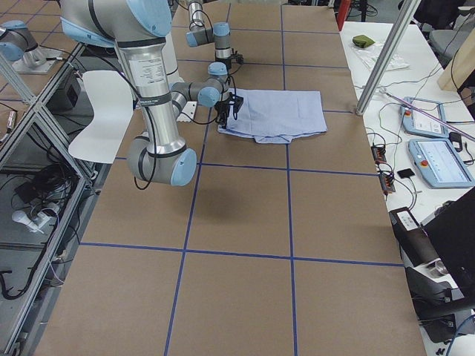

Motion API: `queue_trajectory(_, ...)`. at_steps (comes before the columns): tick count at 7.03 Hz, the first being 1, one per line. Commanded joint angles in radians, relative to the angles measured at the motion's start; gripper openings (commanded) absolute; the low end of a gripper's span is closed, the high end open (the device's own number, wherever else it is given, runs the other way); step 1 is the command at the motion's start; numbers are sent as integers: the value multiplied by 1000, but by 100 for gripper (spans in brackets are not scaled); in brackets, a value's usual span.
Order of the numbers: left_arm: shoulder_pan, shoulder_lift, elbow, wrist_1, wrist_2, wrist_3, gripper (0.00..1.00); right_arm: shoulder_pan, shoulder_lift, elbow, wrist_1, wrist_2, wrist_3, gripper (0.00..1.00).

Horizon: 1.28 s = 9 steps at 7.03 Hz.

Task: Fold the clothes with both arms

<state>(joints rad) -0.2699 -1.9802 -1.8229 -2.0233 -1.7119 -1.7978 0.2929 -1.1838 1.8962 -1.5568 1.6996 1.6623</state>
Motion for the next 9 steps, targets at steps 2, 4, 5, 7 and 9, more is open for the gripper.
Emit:
queue_trajectory(2, 0, 0, -9, 0, -2, 0, 0, 5, 7, 6, 1, 6, 1, 0)
queue_trajectory(4, 0, 0, -12, 0, -2, 0, 0, 8, 6, 6, 1, 12, -4, 0)
queue_trajectory(5, 0, 1, -12, 0, -2, 0, 0, 23, 3, 14, 1, 49, -10, 0)
queue_trajectory(7, 0, 3, -19, 0, -2, 0, 0, 26, -5, 36, 1, 63, -10, 0)
queue_trajectory(9, 3, 17, -111, 23, -2, 2, 0, 29, -19, 84, 1, 106, -10, 0)
